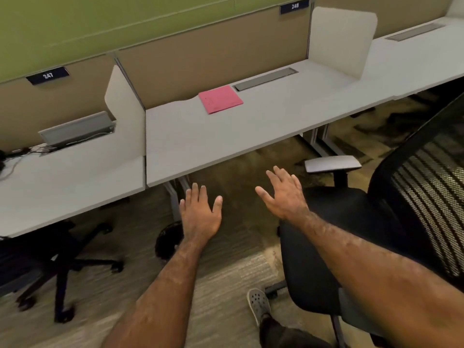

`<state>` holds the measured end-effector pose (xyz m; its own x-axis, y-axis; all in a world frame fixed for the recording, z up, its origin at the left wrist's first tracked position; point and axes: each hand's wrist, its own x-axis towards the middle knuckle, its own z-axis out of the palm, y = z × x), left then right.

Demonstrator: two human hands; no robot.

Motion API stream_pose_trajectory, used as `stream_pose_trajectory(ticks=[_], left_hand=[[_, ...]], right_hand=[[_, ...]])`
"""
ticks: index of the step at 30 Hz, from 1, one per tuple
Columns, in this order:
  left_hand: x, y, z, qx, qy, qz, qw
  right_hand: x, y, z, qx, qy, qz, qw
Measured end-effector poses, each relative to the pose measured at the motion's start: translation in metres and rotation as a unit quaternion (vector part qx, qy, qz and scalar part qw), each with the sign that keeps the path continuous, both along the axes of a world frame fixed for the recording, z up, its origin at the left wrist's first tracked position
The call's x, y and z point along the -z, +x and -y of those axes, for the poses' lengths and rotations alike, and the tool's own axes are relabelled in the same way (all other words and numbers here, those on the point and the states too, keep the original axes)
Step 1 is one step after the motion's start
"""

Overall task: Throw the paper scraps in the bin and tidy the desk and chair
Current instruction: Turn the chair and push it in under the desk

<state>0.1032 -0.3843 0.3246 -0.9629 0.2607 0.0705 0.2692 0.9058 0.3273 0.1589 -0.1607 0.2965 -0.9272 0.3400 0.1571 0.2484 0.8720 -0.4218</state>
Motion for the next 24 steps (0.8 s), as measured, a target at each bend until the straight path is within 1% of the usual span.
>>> stream_pose_trajectory(ticks=[5,10,17,24], left_hand=[[0.004,0.048,-0.005,0.022,-0.016,0.001,1.000],[-0.011,0.073,-0.042,0.056,0.002,-0.020,0.998],[-0.027,0.104,-0.120,0.136,0.026,-0.043,0.989],[-0.034,0.154,-0.230,0.223,0.046,-0.053,0.972]], right_hand=[[-0.019,0.053,-0.020,0.032,0.002,0.000,0.999],[-0.052,0.098,-0.057,0.077,0.017,-0.026,0.997],[-0.095,0.165,-0.133,0.163,0.037,-0.058,0.984],[-0.126,0.245,-0.235,0.243,0.078,-0.063,0.965]])
